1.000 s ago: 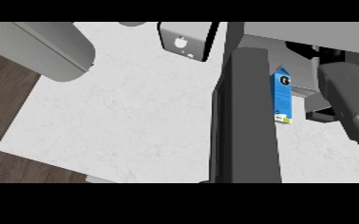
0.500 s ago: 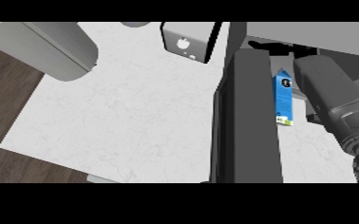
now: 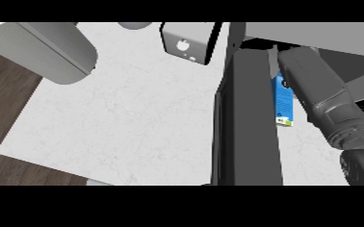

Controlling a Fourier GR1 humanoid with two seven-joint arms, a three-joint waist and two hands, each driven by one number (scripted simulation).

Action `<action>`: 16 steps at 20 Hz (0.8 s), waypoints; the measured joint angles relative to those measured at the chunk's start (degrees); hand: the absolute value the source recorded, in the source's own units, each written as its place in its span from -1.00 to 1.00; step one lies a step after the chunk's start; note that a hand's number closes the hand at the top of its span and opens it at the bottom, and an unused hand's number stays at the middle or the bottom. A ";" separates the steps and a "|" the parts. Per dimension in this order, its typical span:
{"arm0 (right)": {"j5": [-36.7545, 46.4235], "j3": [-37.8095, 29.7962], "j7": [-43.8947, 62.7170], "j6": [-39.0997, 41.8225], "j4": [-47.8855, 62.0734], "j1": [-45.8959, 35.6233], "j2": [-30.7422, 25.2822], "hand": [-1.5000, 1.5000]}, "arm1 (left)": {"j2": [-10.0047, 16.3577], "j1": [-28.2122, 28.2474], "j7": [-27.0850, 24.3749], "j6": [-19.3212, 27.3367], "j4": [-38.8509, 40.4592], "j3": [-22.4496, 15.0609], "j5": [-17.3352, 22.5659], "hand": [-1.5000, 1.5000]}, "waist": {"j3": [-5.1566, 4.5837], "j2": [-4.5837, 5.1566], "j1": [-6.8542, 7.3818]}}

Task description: Pick up the milk, place it into the microwave and close the microwave

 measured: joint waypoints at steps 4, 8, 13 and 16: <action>1.01 0.56 -0.27 -1.29 -0.25 -0.77 0.93 -1.00 | -0.15 -0.08 0.29 -0.24 0.58 -0.67 -0.64 -1.00 | 0.04 -0.09 -0.81; 0.61 -0.33 -0.82 -3.81 -0.74 -0.70 1.94 -1.00 | -0.71 0.12 0.21 -0.73 1.18 -1.40 -1.34 -1.00 | 0.10 -0.18 -1.64; -0.80 -2.21 -1.42 -5.29 -1.32 -0.20 2.71 -1.00 | -1.87 0.74 0.13 -1.49 2.34 -2.80 -2.55 -1.00 | 0.12 -0.48 -2.96; -1.12 -2.59 -2.16 -4.05 -1.42 0.56 2.56 -1.00 | -2.60 0.97 0.02 -1.76 2.52 -3.57 -3.78 -1.00 | 0.08 -0.97 -3.68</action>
